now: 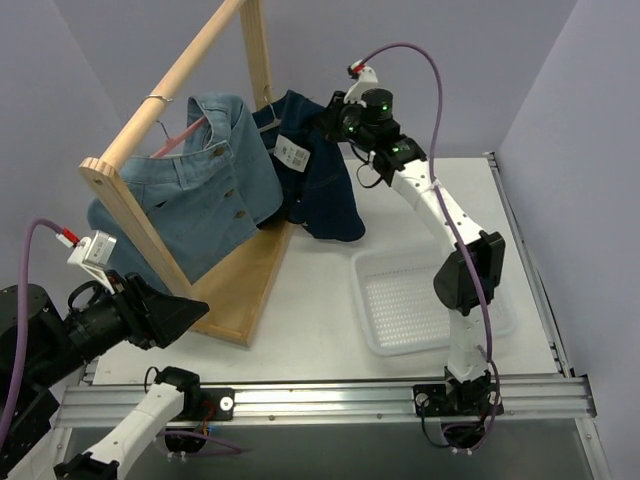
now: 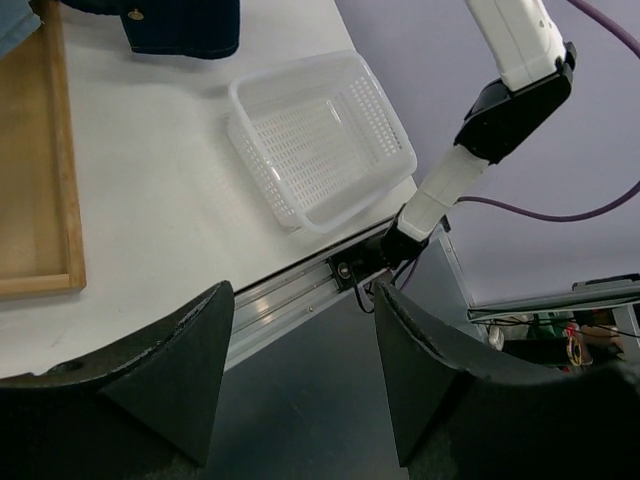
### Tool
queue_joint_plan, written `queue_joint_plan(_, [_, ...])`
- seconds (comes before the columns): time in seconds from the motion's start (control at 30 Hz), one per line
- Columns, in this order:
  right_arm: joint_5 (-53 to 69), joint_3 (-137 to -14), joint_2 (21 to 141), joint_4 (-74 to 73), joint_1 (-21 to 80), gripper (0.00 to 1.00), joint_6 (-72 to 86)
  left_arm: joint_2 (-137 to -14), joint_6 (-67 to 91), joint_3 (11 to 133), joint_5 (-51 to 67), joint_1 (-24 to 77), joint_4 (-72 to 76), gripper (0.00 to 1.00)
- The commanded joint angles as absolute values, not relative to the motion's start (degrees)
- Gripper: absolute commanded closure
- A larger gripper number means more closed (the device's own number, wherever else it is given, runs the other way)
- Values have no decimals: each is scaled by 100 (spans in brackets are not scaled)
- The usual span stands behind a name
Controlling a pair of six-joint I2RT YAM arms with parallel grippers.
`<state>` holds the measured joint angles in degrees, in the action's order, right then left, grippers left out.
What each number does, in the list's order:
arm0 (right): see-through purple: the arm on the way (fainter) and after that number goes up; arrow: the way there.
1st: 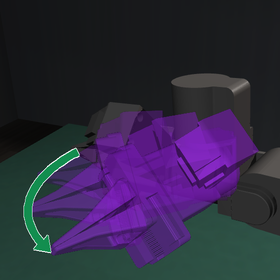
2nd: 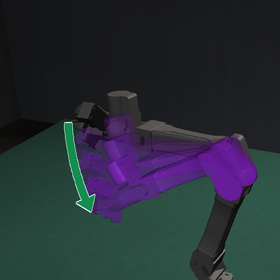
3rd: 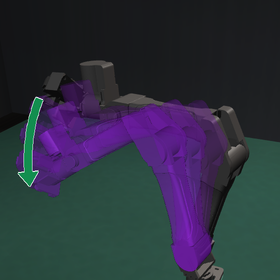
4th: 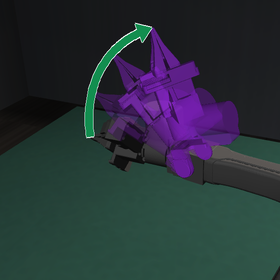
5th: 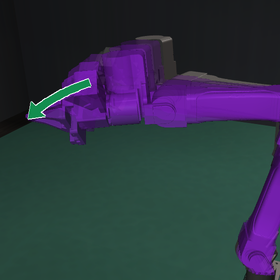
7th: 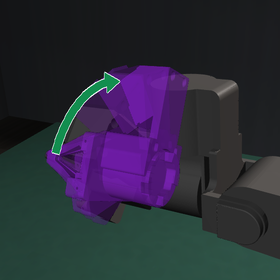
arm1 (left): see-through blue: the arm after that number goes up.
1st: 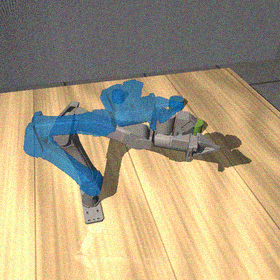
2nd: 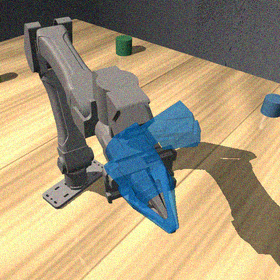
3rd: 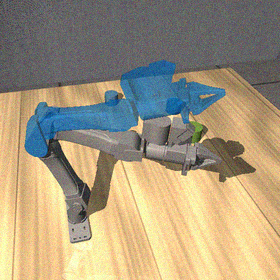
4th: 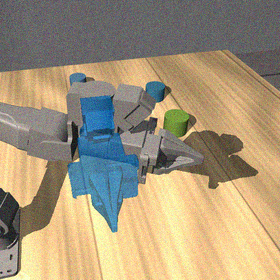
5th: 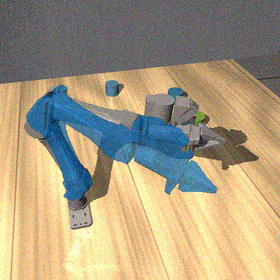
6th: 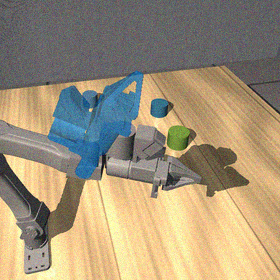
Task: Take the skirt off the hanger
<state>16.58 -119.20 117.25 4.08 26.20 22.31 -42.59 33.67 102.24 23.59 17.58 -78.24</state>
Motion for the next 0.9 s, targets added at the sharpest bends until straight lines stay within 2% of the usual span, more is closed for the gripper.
queue_joint_plan(0.0, [1248,-11517,10469,1142,2303,100,2338,-4394,3463,10151,2838,1775,-8165,34])
queue_joint_plan(0.4, [1802,-10925,8966,80,1908,100,2506,-4939,3323,9888,3972,1749,-7234,37])
queue_joint_plan(0.53, [1880,-10723,8518,-622,1600,100,2435,-5132,3191,9879,3885,1749,-6997,38])
queue_joint_plan(0.87, [2425,-9493,7787,-1063,1397,100,2592,-5396,3050,10020,3313,1784,-6390,41])
